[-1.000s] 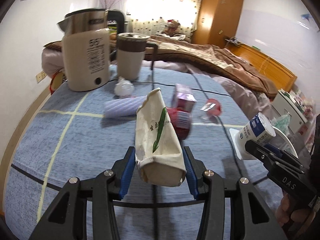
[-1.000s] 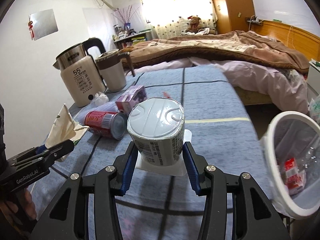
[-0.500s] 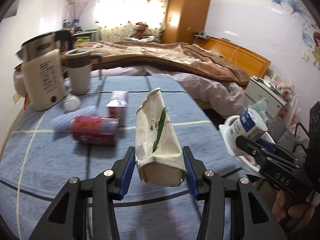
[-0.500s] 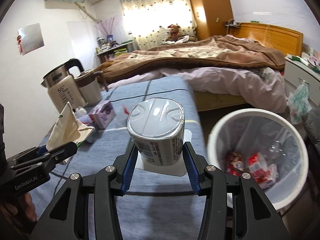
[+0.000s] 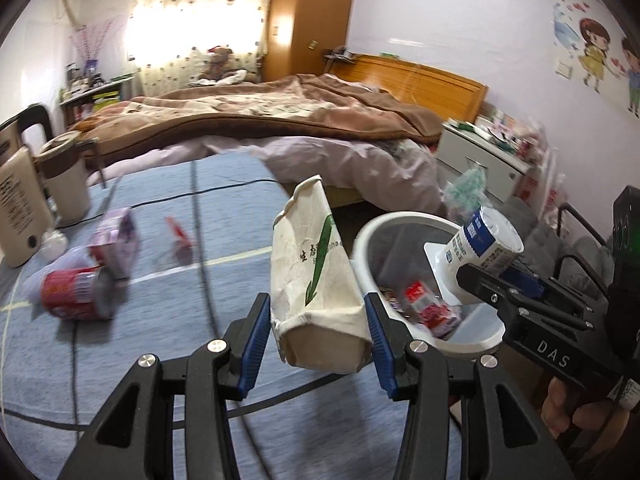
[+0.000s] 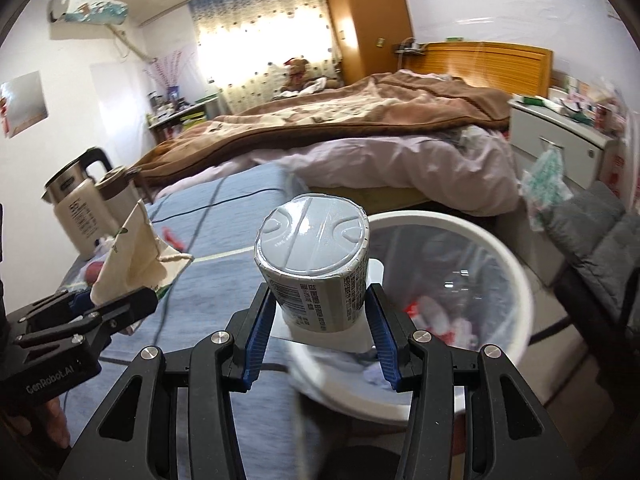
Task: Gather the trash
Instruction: 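Carry the packet with the left tool while the right tool carries the cup over the bin, then open the left tool dropping the packet while the right tool drops the cup into the bin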
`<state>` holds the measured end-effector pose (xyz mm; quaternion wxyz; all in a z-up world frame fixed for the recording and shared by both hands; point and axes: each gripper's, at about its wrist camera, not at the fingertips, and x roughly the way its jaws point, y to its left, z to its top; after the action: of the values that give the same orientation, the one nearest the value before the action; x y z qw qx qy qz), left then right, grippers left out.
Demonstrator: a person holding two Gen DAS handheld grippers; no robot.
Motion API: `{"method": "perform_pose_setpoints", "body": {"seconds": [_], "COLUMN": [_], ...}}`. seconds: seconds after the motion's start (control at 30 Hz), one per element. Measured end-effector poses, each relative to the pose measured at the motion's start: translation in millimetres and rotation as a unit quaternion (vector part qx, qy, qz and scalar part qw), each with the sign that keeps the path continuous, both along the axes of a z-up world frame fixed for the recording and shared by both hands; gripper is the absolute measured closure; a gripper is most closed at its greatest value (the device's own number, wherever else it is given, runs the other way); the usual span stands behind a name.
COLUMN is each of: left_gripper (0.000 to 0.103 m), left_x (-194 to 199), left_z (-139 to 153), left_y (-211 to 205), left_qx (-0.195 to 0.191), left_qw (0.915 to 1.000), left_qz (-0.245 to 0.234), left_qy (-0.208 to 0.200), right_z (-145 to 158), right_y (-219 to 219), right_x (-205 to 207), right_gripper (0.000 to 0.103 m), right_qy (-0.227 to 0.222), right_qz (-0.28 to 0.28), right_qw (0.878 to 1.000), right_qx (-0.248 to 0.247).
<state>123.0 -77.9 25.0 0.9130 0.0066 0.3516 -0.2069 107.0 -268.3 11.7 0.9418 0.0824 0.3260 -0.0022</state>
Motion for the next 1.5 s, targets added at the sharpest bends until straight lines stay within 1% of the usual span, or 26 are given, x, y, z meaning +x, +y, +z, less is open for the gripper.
{"method": "perform_pose_setpoints", "body": {"seconds": [0.1, 0.33, 0.47, 0.63, 0.83, 0.87, 0.9, 0.93, 0.97, 1.0, 1.1, 1.27, 1.5], "left_gripper": [0.054, 0.054, 0.054, 0.054, 0.054, 0.052, 0.046, 0.043, 0.041, 0.041, 0.037, 0.036, 0.036], "left_x": [0, 3, 9, 13, 14, 14, 15, 15, 15, 15, 16, 17, 14], "left_z": [0, -5, -12, -21, -25, -25, -25, -25, -26, -26, -26, -23, -18], "left_y": [-20, -61, -78, -93, -100, -99, -100, -99, -99, -99, -95, -88, -75], "left_qx": [0.004, 0.011, 0.007, 0.014, 0.013, 0.01, 0.008, 0.007, 0.008, 0.008, 0.005, 0.0, -0.007], "left_qw": [0.9999, 0.9985, 0.9974, 0.9965, 0.996, 0.9959, 0.9959, 0.996, 0.996, 0.996, 0.9964, 0.9971, 0.9981], "left_qz": [-0.016, -0.053, -0.068, -0.076, -0.078, -0.078, -0.078, -0.077, -0.077, -0.077, -0.071, -0.062, -0.049], "left_qy": [-0.004, 0.005, 0.02, 0.034, 0.042, 0.044, 0.044, 0.045, 0.045, 0.045, 0.045, 0.044, 0.036], "right_z": [-2, -11, -19, -32, -42, -43, -44, -44, -45, -46, -45, -41, -33], "right_y": [-17, -52, -67, -80, -84, -84, -84, -84, -84, -84, -84, -84, -74], "right_x": [-2, -3, 2, 11, 21, 21, 22, 23, 23, 22, 21, 16, 10], "right_gripper": [0.055, 0.055, 0.055, 0.055, 0.054, 0.054, 0.054, 0.054, 0.054, 0.053, 0.044, 0.043, 0.043], "right_qy": [0.004, 0.02, 0.035, 0.057, 0.075, 0.075, 0.075, 0.077, 0.078, 0.08, 0.077, 0.069, 0.057], "right_qz": [-0.014, -0.042, -0.05, -0.055, -0.045, -0.044, -0.045, -0.048, -0.05, -0.053, -0.057, -0.065, -0.062], "right_qw": [1.0, 0.999, 0.998, 0.997, 0.996, 0.996, 0.996, 0.996, 0.996, 0.995, 0.995, 0.995, 0.996], "right_qx": [-0.003, -0.003, -0.004, -0.008, -0.007, -0.009, -0.009, -0.011, -0.013, -0.013, -0.011, -0.011, -0.009]}}
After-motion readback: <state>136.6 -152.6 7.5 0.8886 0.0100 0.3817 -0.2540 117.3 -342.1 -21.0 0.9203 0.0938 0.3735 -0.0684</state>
